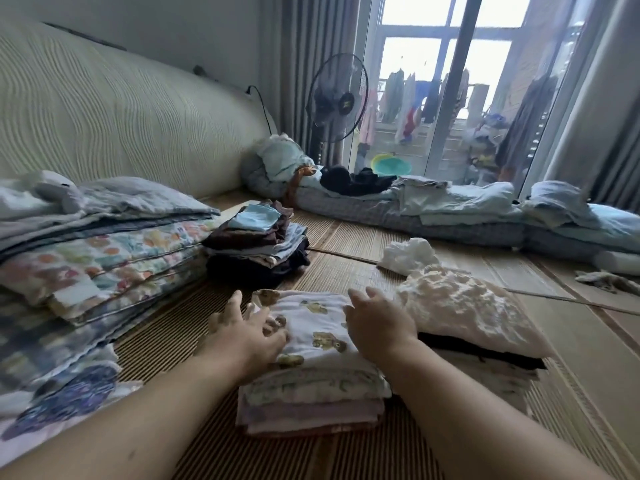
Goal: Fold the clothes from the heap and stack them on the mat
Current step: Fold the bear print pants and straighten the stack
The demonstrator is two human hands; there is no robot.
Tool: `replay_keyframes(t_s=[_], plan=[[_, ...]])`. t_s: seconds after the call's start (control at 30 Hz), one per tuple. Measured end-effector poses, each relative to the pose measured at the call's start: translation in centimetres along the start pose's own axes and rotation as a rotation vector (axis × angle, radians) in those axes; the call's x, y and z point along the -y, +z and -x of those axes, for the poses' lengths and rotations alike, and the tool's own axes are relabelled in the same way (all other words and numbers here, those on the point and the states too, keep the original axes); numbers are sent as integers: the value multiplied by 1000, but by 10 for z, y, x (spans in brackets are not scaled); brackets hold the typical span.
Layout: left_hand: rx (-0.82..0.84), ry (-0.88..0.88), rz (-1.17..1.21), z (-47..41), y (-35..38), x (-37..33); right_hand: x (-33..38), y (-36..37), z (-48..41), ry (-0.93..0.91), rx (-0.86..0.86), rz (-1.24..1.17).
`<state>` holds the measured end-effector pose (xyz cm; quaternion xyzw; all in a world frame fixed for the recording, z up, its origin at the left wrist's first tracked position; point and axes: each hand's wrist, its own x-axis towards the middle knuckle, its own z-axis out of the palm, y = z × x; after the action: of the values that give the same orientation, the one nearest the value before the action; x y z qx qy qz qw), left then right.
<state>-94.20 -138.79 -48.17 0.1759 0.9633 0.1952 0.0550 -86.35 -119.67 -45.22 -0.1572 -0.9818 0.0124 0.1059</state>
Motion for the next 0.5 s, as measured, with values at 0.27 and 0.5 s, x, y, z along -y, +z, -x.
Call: replay_keyframes(t_s=[0.27,0.5], plan=[[-111,379,-46,132,-43,-55,-3,-92,145,-60,-110,-36],[-203,533,-22,269,-50,-99,-11,-149,287,-63,-138,-27]])
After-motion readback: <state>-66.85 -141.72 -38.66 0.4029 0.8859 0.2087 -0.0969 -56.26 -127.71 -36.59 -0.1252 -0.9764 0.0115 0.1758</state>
